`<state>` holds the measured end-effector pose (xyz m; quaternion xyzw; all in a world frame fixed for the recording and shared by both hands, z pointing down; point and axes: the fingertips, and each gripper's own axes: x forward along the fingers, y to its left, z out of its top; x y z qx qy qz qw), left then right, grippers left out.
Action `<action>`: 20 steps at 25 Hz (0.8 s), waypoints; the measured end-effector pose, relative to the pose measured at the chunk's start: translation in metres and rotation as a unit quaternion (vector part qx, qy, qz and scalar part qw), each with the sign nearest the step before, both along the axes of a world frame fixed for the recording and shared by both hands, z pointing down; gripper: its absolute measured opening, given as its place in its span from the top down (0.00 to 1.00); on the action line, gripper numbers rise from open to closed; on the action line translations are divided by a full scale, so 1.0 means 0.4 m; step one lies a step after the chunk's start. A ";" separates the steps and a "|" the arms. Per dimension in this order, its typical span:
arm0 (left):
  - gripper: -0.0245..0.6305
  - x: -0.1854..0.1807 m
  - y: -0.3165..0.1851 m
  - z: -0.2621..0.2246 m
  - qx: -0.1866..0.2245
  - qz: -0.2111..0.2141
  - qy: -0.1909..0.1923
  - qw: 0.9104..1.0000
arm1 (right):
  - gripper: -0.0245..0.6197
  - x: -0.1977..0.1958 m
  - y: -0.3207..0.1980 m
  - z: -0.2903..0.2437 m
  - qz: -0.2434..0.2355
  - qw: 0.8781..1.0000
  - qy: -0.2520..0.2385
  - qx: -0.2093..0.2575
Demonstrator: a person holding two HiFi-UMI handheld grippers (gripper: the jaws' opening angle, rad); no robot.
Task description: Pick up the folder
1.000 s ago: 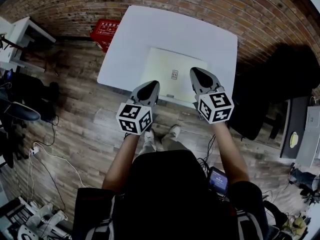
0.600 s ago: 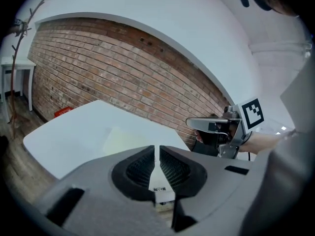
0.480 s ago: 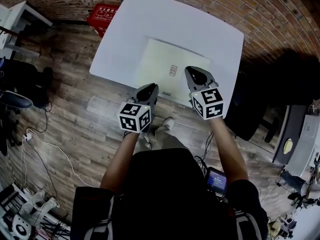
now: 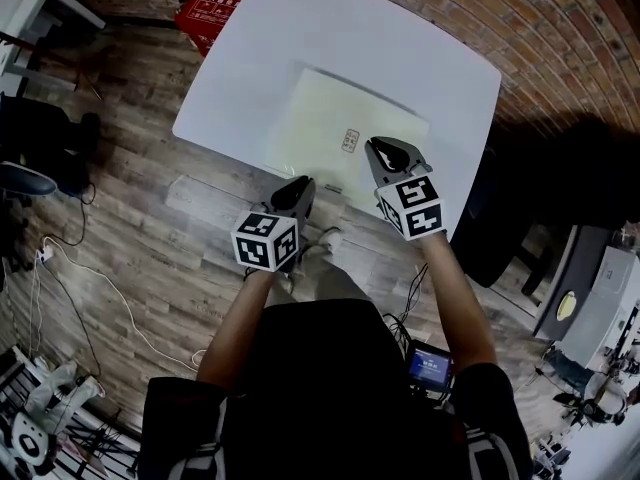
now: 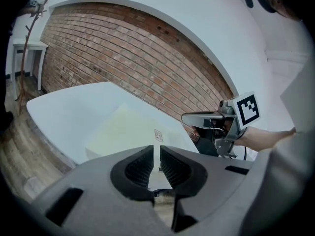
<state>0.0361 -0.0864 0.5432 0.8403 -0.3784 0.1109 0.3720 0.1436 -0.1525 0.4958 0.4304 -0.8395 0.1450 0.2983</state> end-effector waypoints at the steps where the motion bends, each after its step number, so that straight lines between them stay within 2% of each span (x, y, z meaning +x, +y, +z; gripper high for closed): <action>1: 0.93 -0.004 0.005 0.006 -0.004 -0.004 0.003 1.000 | 0.91 0.000 -0.003 0.010 -0.003 1.000 0.004 -0.006; 7: 0.93 -0.019 0.033 0.046 -0.016 -0.021 -0.001 1.000 | 0.91 0.003 -0.016 0.070 -0.024 0.999 0.033 -0.033; 13: 0.93 -0.042 0.070 0.094 -0.046 -0.038 0.017 0.998 | 0.91 -0.013 -0.018 0.106 -0.045 0.996 0.055 -0.046; 20: 0.93 -0.041 0.089 0.147 -0.093 -0.062 0.062 0.992 | 0.90 -0.024 -0.025 0.140 -0.074 0.993 0.072 -0.058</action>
